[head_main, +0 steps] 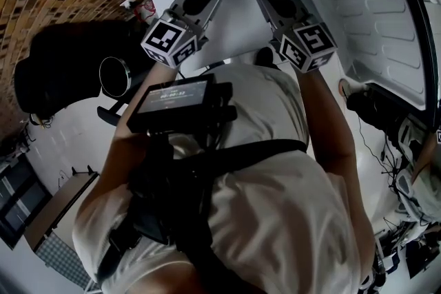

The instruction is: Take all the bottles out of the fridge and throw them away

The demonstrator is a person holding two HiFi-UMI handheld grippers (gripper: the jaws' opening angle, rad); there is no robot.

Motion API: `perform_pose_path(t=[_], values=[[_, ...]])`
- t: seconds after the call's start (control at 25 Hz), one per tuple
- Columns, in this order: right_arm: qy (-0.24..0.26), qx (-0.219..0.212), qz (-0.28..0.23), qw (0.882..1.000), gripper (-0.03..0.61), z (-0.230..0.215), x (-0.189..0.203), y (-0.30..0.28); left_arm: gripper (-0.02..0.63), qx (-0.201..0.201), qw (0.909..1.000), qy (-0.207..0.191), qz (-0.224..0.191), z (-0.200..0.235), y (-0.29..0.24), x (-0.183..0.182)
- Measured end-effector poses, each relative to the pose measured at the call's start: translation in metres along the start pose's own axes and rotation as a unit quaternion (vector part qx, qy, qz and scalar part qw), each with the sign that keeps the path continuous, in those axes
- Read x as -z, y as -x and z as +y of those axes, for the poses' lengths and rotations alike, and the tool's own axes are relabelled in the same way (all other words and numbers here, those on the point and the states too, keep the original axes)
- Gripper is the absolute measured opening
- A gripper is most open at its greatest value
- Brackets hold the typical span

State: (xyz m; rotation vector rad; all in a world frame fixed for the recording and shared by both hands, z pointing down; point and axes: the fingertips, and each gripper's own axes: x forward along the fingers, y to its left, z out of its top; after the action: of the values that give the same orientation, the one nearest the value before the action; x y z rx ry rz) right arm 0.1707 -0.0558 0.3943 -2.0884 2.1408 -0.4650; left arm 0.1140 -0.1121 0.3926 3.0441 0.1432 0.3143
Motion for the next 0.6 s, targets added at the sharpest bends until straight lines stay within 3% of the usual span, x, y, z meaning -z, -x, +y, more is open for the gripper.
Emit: perform_pose_path(t=[0.6], values=[[-0.002,-0.006,-0.004,1.0,0.006,-0.0071,-0.0011,0.0043,0.005,-0.004,1.0,-0.007,0.005,-0.0057,-0.008,-0.0009]])
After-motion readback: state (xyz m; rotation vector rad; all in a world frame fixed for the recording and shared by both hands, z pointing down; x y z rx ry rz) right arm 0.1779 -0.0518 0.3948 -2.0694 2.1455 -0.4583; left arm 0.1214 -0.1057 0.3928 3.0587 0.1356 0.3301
